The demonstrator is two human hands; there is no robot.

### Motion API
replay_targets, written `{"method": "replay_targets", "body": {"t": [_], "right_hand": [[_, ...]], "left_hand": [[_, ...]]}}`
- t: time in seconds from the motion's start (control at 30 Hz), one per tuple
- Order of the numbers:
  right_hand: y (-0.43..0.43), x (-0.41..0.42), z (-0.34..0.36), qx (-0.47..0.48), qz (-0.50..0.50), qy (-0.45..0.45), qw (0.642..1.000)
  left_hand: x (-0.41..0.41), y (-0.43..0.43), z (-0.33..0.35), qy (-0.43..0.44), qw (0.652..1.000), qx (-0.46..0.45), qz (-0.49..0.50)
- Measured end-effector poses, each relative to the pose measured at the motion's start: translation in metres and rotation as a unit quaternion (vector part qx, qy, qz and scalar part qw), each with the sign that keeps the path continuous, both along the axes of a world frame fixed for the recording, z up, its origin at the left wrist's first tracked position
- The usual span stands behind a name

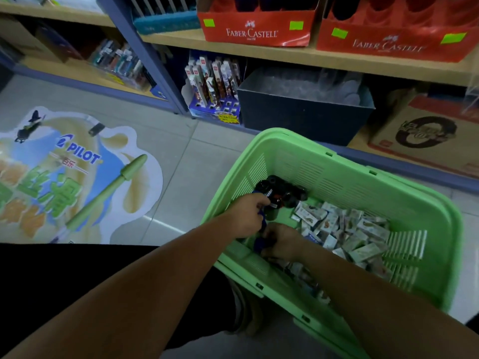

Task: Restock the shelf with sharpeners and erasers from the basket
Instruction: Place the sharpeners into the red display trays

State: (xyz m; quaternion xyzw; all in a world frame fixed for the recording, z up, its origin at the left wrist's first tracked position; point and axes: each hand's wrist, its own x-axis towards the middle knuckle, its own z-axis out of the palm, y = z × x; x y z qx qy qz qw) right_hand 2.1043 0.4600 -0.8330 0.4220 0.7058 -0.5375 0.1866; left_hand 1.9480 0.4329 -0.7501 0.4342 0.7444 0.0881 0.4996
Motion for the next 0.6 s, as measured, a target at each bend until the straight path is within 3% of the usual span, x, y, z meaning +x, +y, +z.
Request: {"method": "replay_targets", "body": {"t": [0.13, 0.27, 0.4, 0.5, 0.6], "right_hand": [[0.019, 0.008, 0.021, 0.026, -0.145, 0.059, 0.987], [0.044, 0.023, 0.037, 0.089, -0.391, 0.088, 0.912], [0.052, 0.024, 0.035, 0.031, -0.458, 0.085, 0.884], [0.051, 0.019, 0.024, -0.053, -0.527, 0.09, 0.844], [0.052, 0.016, 0.014, -0.079, -0.536, 0.092, 0.835]], "left_hand": [[0.007, 0.004, -0.005, 0.112, 0.983, 0.126, -0.073], [0.012, 0.012, -0.018, 0.191, 0.955, 0.124, -0.189], [0.019, 0.028, -0.031, 0.282, 0.922, 0.116, -0.24], [0.023, 0.034, -0.044, 0.334, 0.897, 0.123, -0.264], [0.019, 0.038, -0.053, 0.318, 0.897, 0.152, -0.268]]}}
